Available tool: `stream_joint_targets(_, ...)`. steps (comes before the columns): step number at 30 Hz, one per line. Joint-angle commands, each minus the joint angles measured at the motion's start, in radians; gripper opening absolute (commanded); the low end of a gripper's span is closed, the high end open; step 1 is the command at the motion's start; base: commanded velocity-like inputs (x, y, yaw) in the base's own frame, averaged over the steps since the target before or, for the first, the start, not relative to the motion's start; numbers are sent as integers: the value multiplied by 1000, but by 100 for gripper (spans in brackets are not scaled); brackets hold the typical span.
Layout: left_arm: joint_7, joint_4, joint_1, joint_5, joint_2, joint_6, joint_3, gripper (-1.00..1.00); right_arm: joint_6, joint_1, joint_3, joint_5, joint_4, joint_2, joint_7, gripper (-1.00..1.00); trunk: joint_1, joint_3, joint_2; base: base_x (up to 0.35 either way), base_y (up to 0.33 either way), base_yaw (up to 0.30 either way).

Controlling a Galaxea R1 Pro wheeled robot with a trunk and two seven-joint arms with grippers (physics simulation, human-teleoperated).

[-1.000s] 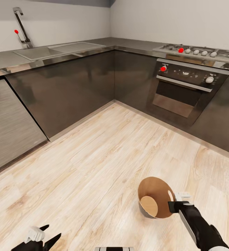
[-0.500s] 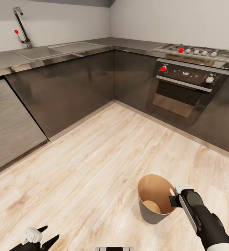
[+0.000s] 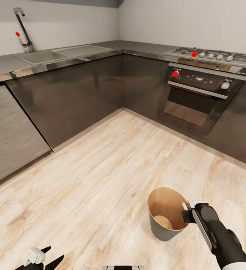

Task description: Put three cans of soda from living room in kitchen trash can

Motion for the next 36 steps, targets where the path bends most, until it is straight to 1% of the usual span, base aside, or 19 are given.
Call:
stream_joint_targets(1, 0, 0, 0, 0, 0, 0, 0, 100, 0, 0, 0, -8, 0, 0, 0, -100, 0, 0, 0, 0, 0, 0)
stream_joint_targets(12, 0, 0, 0, 0, 0, 0, 0, 100, 0, 0, 0, -9, 0, 0, 0, -100, 0, 1, 0, 0, 0, 0)
stream_joint_targets(28, -1, 0, 0, 0, 0, 0, 0, 100, 0, 4, 0, -10, -4, 0, 0, -100, 0, 27, 0, 0, 0, 0)
stream_joint_targets(36, -1, 0, 0, 0, 0, 0, 0, 100, 0, 19, 0, -10, -45, 0, 0, -100, 0, 40, 0, 0, 0, 0)
